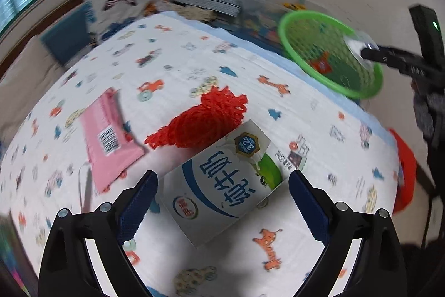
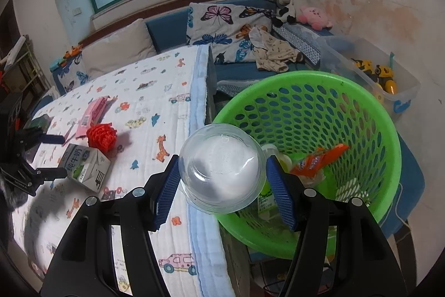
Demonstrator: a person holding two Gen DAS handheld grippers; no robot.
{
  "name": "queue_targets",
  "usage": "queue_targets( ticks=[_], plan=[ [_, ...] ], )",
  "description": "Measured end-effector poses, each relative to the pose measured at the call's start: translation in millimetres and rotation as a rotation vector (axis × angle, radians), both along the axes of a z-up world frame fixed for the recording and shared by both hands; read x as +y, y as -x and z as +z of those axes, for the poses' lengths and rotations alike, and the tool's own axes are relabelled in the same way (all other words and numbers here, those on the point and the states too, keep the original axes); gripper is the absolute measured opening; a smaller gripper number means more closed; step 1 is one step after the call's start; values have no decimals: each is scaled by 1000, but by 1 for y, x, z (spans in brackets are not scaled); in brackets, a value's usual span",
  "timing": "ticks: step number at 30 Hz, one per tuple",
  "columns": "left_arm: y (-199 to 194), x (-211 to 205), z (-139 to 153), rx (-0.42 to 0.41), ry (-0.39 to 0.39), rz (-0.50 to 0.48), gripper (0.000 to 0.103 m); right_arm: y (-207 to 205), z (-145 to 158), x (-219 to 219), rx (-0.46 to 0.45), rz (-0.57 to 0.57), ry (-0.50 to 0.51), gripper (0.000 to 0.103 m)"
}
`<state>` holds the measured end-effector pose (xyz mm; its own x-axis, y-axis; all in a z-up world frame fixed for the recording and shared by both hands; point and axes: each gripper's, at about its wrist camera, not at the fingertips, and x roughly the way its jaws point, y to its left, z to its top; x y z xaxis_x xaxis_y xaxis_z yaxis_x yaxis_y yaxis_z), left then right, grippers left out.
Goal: Collect trash
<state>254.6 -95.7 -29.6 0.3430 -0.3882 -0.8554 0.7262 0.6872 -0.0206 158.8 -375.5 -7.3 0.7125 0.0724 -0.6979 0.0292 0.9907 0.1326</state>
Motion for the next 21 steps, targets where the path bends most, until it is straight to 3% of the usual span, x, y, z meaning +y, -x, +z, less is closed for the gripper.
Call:
queue_targets(
  ticks=[11, 21],
  plan=[
    [-9, -15, -18, 16, -71, -217, 92, 4, -10, -16, 37, -100, -15, 63],
    [-6, -18, -24, -12, -87, -237, 92, 0, -11, -58, 49, -218, -55, 63]
  ],
)
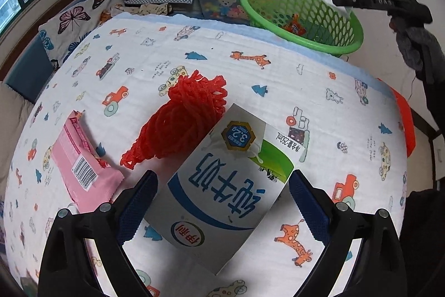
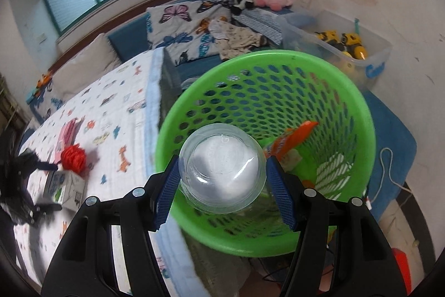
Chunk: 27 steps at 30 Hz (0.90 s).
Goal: Collect trash
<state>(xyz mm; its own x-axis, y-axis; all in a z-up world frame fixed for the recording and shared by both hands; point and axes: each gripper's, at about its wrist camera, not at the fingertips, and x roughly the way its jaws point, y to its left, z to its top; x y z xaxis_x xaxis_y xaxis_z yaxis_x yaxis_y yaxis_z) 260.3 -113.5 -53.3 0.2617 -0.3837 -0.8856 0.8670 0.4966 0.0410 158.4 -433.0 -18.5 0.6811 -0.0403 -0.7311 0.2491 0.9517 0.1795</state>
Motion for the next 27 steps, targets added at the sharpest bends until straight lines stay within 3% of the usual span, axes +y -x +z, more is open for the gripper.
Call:
queue_targets(
  ticks=[7, 9, 19, 27],
  plan=[
    [12, 1, 3, -18, 17, 45, 86, -3, -6, -22, 27, -56, 14, 63],
    [16, 1, 4, -14, 21, 57, 84, -2, -8, -29, 28, -76, 9, 68],
    [32, 6, 8, 23, 52, 63, 86, 6, -11, -40, 21, -92, 4, 70],
    [26, 9, -5, 20, 0, 54, 89, 10, -4, -34, 2, -74, 2, 70]
  ],
)
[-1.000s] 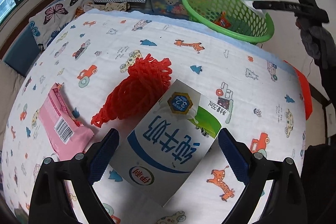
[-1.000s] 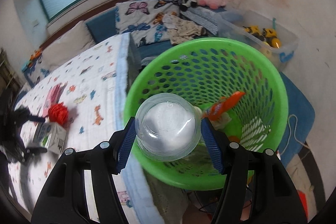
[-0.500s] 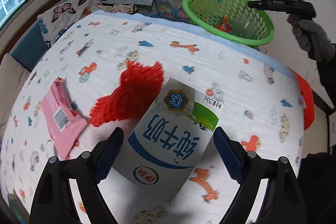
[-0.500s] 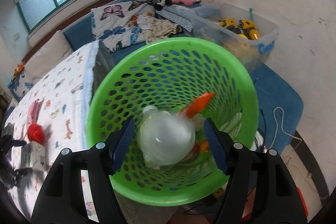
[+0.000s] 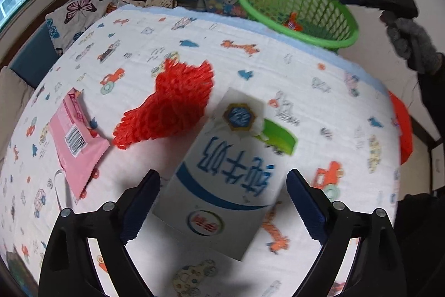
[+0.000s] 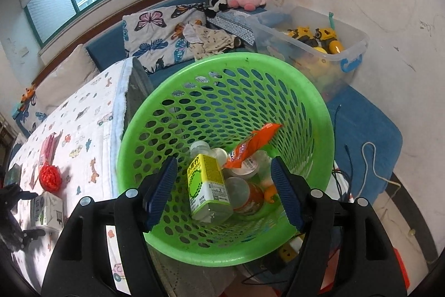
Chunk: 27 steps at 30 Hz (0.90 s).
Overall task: Collect trash
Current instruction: 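Carry the milk carton over the wastebasket and open the left gripper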
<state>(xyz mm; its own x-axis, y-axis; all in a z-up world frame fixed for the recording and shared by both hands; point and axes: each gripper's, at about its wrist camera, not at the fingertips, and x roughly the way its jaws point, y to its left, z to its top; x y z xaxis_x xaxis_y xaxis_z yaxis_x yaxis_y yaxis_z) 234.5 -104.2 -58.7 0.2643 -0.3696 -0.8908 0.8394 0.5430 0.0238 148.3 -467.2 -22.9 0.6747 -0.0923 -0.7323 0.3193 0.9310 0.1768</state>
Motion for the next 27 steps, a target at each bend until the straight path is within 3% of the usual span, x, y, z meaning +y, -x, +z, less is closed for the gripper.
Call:
queue_targets(
  ticks=[4, 5, 10, 19, 27],
  plan=[
    [1, 5, -7, -16, 4, 18, 88, 1, 4, 5, -8, 12, 2, 70],
    [4, 6, -7, -26, 8, 18, 82, 2, 5, 6, -11, 15, 1, 70],
    [16, 13, -2, -51, 46, 70, 77, 2, 10, 12, -26, 30, -8, 70],
    [43, 14, 44, -56, 186, 156, 74, 9, 22, 26, -69, 72, -19, 70],
    [46, -35, 76, -71, 180, 150, 74, 24, 35, 22, -109, 69, -11, 70]
  ],
)
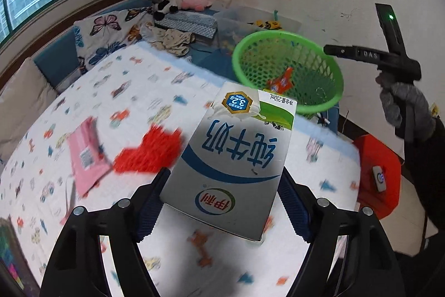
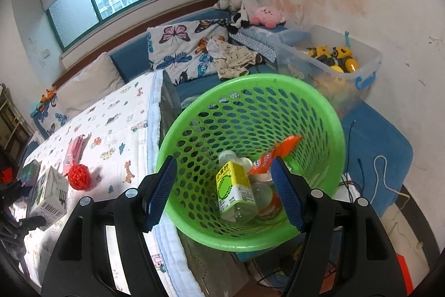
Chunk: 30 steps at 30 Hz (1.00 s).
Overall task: Collect trash
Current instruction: 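Carry the milk carton over the wastebasket and open the left gripper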
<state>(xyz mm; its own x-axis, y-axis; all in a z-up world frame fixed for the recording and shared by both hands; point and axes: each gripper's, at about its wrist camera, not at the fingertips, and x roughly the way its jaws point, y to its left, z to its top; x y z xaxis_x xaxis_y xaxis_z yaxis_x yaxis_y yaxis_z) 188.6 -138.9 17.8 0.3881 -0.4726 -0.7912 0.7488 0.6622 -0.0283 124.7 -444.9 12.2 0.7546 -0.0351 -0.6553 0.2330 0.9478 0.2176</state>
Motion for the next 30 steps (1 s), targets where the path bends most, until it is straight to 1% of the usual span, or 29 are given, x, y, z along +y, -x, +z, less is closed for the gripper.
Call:
queue_targets(
  ticks=[5, 7, 11, 15, 17, 22, 23, 24, 26, 30],
  plan=[
    [-10, -54, 9, -4, 10, -37, 74, 13, 6, -11, -18, -17, 6, 70],
    [-15, -77, 8, 12, 11, -51, 74, 18, 6, -15, -24, -22, 6, 70],
    [-28, -128, 0, 39, -12, -77, 74, 25, 5, -22, -31, -29, -1, 70],
    [-36, -172, -11, 45, -44, -89, 74, 32, 3, -25, -36, -38, 20, 70],
    [-41, -195, -17, 70, -50, -99, 74, 35, 3, -27, -37, -44, 27, 70],
    [-50, -230, -25, 103, -42, -88, 74, 42, 3, -37, -46, -63, 23, 70],
    [-51, -236, -27, 107, -38, -90, 76, 44, 3, -39, -47, -66, 22, 70],
    [-53, -241, -30, 118, -33, -89, 80, 45, 3, -40, -47, -70, 22, 70],
    [-56, -245, -34, 143, -19, -81, 85, 47, 1, -43, -45, -74, 19, 70],
    [-56, -238, -36, 166, 23, -56, 85, 51, -1, -43, -42, -75, 15, 70]
  ],
)
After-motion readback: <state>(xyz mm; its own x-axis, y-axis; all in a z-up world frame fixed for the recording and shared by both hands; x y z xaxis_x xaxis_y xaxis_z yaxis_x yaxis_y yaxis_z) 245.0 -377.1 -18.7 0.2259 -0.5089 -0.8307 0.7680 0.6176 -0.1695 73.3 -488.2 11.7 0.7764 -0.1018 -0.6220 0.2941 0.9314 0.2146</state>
